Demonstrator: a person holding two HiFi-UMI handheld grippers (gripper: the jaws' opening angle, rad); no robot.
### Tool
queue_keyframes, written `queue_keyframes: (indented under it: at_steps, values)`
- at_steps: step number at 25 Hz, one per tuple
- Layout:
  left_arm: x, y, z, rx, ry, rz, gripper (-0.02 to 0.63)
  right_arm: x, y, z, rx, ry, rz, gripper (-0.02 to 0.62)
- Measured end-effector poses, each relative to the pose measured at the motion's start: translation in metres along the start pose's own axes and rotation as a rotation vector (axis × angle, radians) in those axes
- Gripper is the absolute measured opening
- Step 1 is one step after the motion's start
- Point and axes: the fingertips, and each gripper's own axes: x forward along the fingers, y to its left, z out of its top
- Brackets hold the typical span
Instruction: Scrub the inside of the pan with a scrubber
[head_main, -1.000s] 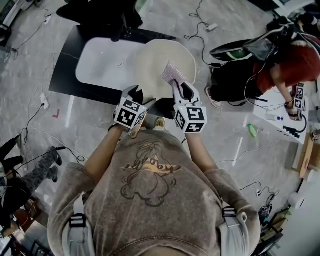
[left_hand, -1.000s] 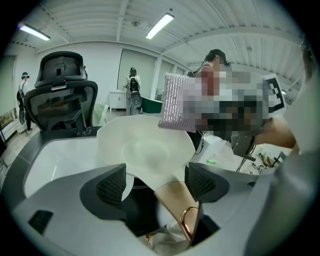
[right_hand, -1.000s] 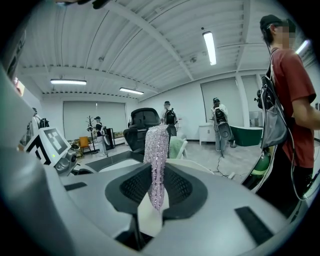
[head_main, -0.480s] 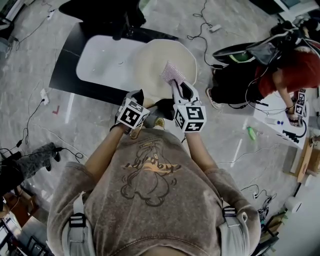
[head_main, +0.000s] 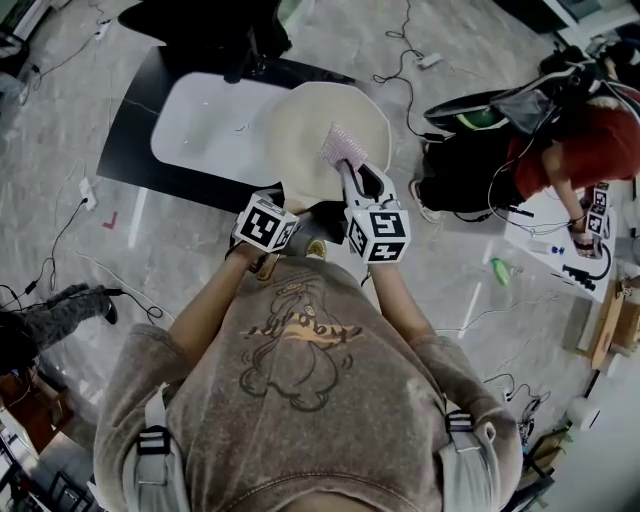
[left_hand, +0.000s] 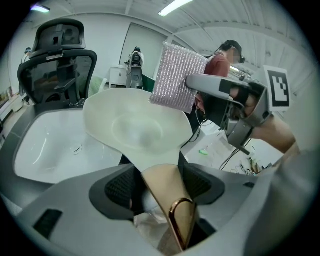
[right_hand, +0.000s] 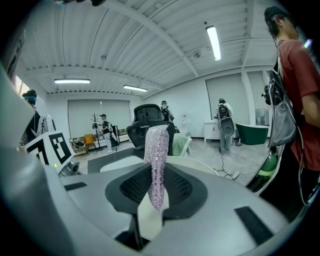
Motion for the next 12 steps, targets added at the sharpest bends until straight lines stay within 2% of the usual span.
queue_keyframes:
  at_steps: [4, 12]
  values:
    - [0.000, 0.001, -0.001, -0.029, -0.005, 0.010, 0.299, 0.007, 0.005, -0.007, -0.020, 0.026, 0.038, 0.083]
    - [-0.003, 0.003, -0.004, -0.061, 0.002, 0.025, 0.270, 0.031, 0.025, -0.032, -0.134, 0.140, 0.187, 0.083]
